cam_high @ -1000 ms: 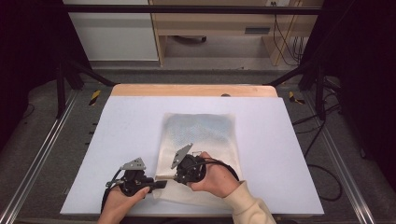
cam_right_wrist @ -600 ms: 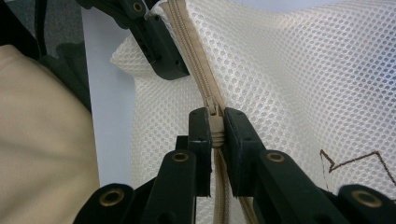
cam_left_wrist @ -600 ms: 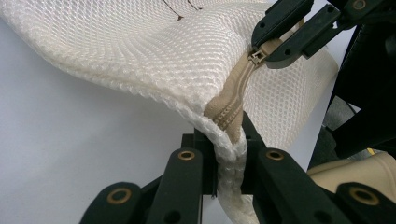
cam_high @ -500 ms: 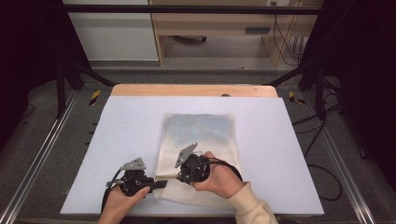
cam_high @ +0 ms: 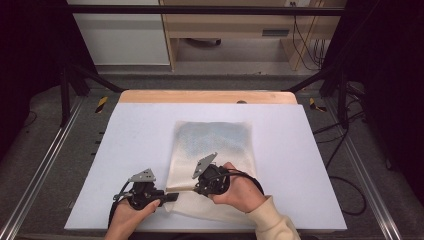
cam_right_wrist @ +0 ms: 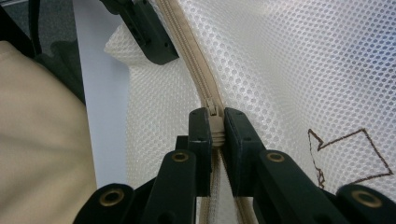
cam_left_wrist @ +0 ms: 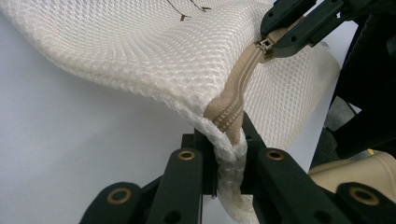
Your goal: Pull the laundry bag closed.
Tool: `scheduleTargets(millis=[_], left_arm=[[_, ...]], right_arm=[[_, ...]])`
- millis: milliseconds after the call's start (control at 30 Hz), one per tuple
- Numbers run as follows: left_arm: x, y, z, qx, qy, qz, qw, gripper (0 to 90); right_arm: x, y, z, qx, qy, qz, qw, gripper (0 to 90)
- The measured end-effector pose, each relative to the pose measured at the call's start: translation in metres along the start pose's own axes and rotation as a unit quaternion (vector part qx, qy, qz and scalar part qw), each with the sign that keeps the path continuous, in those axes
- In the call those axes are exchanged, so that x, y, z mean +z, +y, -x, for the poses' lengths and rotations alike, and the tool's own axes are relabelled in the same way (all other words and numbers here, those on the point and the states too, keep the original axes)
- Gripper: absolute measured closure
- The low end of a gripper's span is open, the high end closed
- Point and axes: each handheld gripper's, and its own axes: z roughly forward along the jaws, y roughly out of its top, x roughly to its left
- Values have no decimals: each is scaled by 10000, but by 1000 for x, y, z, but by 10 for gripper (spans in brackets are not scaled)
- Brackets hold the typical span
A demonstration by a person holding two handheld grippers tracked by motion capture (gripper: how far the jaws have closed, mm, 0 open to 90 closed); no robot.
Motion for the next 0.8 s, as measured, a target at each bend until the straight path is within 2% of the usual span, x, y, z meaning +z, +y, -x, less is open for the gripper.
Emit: scheduleTargets(millis=[800], left_arm=[[0,1,2,32,-35,25,10000,832]], right_arm=[[-9,-9,0,56,-90,27,9999,820]])
